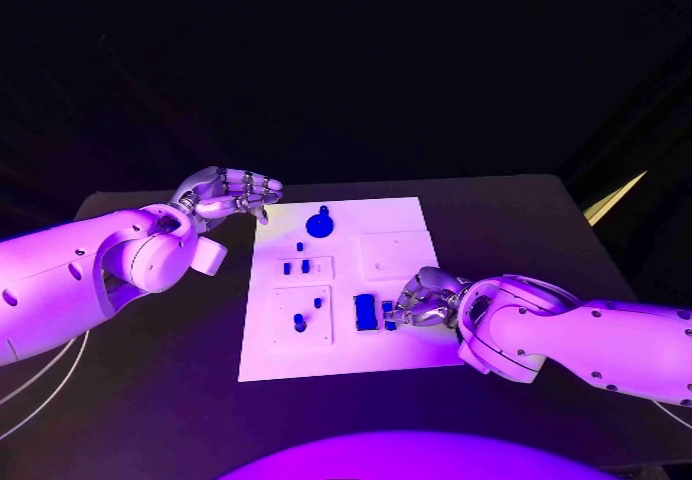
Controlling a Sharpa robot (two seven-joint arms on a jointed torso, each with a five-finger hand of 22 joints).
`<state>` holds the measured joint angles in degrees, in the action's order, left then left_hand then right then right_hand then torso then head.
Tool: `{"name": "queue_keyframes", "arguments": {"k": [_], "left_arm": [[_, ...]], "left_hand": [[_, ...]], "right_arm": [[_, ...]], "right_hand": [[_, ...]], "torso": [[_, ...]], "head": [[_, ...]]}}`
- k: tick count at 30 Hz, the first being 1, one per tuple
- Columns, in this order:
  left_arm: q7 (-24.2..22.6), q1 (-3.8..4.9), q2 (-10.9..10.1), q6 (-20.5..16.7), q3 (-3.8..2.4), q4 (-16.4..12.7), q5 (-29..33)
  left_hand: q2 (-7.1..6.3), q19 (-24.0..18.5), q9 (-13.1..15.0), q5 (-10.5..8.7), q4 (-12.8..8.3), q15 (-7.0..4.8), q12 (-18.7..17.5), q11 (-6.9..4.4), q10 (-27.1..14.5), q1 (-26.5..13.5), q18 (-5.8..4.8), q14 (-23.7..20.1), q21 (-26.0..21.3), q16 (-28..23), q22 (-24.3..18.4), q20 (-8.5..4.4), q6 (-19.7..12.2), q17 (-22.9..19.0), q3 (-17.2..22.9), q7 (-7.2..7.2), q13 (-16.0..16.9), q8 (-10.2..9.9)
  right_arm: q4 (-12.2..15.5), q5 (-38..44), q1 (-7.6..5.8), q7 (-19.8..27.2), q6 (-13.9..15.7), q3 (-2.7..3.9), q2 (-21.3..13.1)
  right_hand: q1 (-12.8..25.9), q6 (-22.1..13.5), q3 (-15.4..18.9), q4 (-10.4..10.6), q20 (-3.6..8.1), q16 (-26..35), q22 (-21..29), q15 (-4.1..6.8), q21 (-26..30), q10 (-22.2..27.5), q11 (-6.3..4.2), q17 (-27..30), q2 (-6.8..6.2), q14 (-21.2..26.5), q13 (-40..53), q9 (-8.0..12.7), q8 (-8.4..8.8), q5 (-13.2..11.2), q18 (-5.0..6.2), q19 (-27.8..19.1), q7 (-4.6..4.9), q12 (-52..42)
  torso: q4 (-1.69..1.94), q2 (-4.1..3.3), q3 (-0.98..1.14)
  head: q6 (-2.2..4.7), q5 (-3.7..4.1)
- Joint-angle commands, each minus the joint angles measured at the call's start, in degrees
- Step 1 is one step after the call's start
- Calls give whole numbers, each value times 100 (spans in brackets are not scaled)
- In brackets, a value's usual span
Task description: Assemble the parts on the task board
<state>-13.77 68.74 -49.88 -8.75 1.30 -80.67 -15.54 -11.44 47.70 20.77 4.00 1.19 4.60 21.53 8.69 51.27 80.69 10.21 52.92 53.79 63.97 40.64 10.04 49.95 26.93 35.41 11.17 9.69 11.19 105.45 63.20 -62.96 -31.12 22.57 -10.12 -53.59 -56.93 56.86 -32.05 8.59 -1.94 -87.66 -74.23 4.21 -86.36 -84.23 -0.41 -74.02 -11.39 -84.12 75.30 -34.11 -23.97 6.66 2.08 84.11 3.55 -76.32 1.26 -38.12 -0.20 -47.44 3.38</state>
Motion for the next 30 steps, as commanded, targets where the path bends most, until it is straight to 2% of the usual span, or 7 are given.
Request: {"name": "queue_keyframes", "arguments": {"k": [1, 8, 14, 17, 20, 25, 30], "left_arm": [[2, 0, 6, 20, -3, -8, -4], [7, 0, 3, 21, -3, -7, -7], [8, 0, 4, 18, -3, -2, -9], [7, 0, 4, 17, -3, 0, -13], [6, 0, 3, 16, -2, 2, -14], [6, 0, 1, 13, -2, 5, -15], [7, 0, 2, 10, -1, 7, -16]], "left_hand": [[39, 28, -10, 126, 9, -14, 83, -6, -84, -12, 35, -12, -98, -74, -75, -14, -14, -58, -144, 61, -58, 64], [40, 29, -11, 125, 9, -12, 88, -4, -90, -14, 34, -12, -95, -75, -72, -15, -14, -64, -146, 63, -61, 67], [40, 29, -11, 125, 9, -12, 88, -4, -90, -14, 34, -12, -95, -75, -72, -15, -14, -64, -146, 63, -61, 67], [40, 29, -11, 125, 9, -12, 88, -4, -90, -14, 34, -12, -95, -75, -72, -15, -14, -64, -146, 63, -61, 67], [40, 29, -11, 125, 9, -12, 88, -4, -90, -14, 34, -12, -95, -75, -72, -15, -14, -64, -146, 63, -61, 67], [40, 29, -11, 125, 9, -12, 88, -4, -90, -14, 34, -12, -95, -75, -72, -15, -14, -64, -146, 63, -61, 67], [40, 29, -11, 125, 9, -12, 88, -4, -90, -14, 34, -12, -95, -75, -72, -15, -14, -64, -146, 63, -61, 67]], "right_arm": [[24, 28, 5, 30, 23, -1, 4], [46, 52, 5, 81, 48, 0, -1], [66, 57, 5, 123, -11, 0, -23], [81, 75, 5, 146, -106, 0, -68], [90, 106, 5, 164, -237, 0, -114], [114, 124, 6, 176, -422, -1, -173], [118, 130, 8, 167, -443, -1, -201]], "right_hand": [[207, 93, 112, 178, 23, -45, -1493, 13, -41, -59, -24, -1247, -21, -513, 757, -48, -93, 103, -145, 516, 8, -4], [355, 100, 299, 340, 26, -46, -1494, 19, -43, -64, -33, -1250, -79, -514, 762, -50, -89, 112, -145, 516, -4, -10], [359, 101, 356, 365, 28, -45, -1494, 21, -42, -64, -35, -1248, -94, -513, 763, -51, -89, 116, -145, 516, -8, -11], [121, 93, 382, 259, 34, -46, -1496, 28, -52, -67, -42, -1251, -93, -514, 767, -55, -85, 127, -147, 518, -13, -15], [-185, 92, 422, 44, 37, -51, -1498, 26, -58, -65, -40, -1261, -205, -516, 769, -60, -82, 107, -148, 519, -7, -12], [-350, 96, 485, -53, 36, -56, -1500, 28, -67, -65, -41, -1270, -239, -517, 770, -61, -79, 106, -150, 521, -10, -11], [-353, 97, 487, -53, 36, -57, -1501, 28, -72, -67, -41, -1272, -237, -518, 772, -61, -79, 106, -151, 522, -9, -16]], "torso": [[4, -2, -2], [2, -2, -3], [-5, 2, -2], [-3, 4, 0], [-2, 5, 0], [-6, 3, 1], [-7, 3, 1]], "head": [[1, -7], [-6, -13], [-13, -20], [-11, -20], [-10, -26], [-9, -30], [0, -31]]}}
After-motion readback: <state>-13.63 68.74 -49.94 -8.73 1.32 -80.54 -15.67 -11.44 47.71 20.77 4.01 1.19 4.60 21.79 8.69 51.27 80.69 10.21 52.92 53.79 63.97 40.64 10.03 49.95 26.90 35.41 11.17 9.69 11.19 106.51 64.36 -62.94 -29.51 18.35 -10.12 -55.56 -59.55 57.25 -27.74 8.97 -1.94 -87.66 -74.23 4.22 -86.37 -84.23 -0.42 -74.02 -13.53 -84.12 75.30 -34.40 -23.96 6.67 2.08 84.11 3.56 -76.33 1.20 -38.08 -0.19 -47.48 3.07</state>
